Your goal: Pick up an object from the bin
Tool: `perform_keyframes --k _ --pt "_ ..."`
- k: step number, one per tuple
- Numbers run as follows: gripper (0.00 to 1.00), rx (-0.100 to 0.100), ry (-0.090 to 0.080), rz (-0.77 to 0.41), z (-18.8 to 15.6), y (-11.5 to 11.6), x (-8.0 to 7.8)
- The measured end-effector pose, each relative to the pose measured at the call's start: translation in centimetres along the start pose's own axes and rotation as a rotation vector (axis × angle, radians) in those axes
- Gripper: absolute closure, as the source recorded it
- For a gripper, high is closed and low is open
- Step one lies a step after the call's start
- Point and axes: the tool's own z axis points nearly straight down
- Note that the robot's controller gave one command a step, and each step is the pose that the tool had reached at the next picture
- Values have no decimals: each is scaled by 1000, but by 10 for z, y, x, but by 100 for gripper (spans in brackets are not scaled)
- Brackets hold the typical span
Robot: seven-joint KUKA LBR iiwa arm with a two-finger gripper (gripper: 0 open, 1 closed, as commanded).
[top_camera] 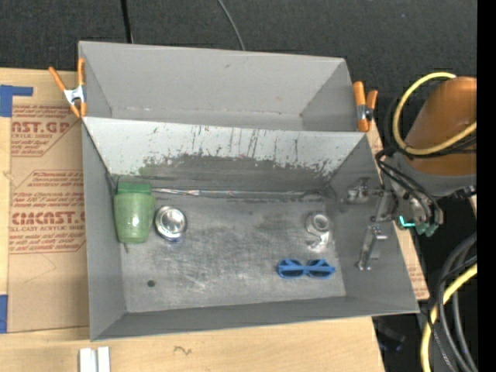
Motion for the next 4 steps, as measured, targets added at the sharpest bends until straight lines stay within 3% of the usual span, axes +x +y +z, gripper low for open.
perform_keyframes --k 1,2,3,4 --pt "0 -2 -2 -258 110 32 -15" --pt "100 1 -6 -258 107 31 -16" --pt "100 4 -11 -514 -19 43 36" --pt "0 2 -7 -514 -17 44 36"
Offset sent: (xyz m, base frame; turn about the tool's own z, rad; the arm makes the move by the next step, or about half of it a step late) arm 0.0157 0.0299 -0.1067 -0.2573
